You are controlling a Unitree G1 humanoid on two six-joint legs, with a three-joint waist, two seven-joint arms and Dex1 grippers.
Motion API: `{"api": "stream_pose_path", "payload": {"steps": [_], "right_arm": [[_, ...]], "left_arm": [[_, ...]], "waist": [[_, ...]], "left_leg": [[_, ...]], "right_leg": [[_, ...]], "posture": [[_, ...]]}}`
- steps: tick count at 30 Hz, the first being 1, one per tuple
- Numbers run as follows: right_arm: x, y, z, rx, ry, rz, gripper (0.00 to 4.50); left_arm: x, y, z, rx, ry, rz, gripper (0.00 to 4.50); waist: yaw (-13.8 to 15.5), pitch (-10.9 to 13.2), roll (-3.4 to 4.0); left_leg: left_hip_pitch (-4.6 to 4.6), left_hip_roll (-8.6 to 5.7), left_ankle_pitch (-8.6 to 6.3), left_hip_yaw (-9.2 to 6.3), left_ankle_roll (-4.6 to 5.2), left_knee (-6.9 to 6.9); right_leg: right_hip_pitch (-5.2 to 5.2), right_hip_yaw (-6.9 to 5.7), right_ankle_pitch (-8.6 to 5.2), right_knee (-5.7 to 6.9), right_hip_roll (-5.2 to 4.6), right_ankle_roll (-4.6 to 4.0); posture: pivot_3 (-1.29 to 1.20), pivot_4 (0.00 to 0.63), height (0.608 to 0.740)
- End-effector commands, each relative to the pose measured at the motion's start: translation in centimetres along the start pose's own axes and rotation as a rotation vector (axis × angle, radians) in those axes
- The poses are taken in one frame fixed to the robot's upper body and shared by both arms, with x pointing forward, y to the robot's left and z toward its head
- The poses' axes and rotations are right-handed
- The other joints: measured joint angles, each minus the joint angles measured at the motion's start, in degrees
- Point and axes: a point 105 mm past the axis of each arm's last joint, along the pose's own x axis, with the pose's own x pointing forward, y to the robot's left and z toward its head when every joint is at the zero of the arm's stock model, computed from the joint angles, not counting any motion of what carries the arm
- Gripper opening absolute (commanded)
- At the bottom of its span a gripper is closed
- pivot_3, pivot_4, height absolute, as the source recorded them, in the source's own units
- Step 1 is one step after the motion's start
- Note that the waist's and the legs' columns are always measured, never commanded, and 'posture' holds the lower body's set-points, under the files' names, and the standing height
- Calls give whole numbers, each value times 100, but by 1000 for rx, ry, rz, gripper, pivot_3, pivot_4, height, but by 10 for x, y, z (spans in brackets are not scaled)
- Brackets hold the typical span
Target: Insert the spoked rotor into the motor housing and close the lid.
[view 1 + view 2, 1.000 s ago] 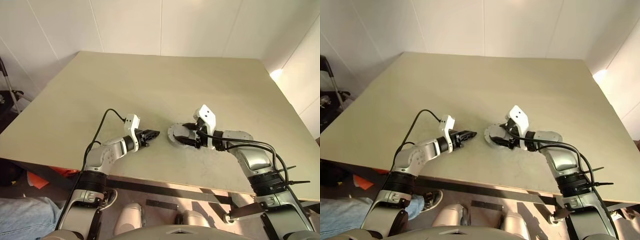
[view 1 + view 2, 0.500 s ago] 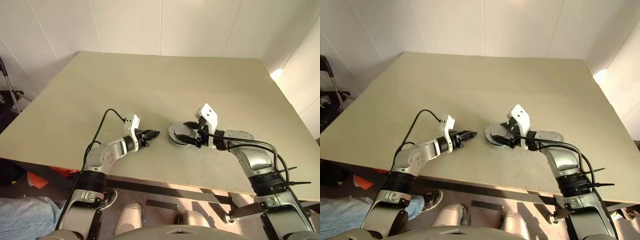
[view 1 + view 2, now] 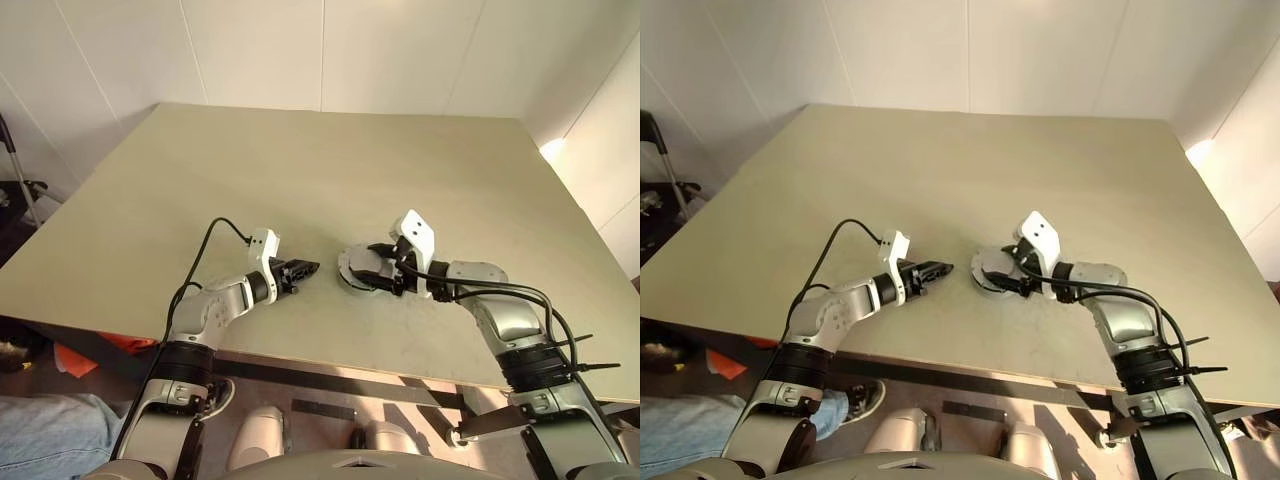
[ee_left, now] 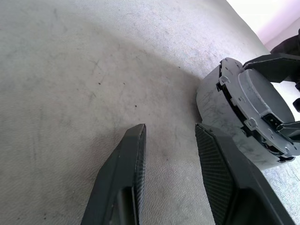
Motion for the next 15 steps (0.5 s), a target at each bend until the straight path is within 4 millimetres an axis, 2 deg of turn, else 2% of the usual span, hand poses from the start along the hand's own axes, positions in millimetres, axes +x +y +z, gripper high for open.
{"api": "stream_pose_path", "payload": {"steps": [1,15], "right_arm": [[-6,1,-4,-1,17,10,3139],[-1,-6,-10,3,52,-25,3139]], "left_arm": [[-7,11,-4,-13,17,45,1770],[-6,9,-1,-13,11,39,1770]], "waist": [[1,-1,-2],[1,-3,-5]], "left_leg": [[0,0,-1,0,1,0],[1,0,-3,0,4,4]], "right_leg": [[1,0,0,0,0,0],[4,0,0,-1,0,0]], "posture": [[0,0,740],[0,0,740]]}}
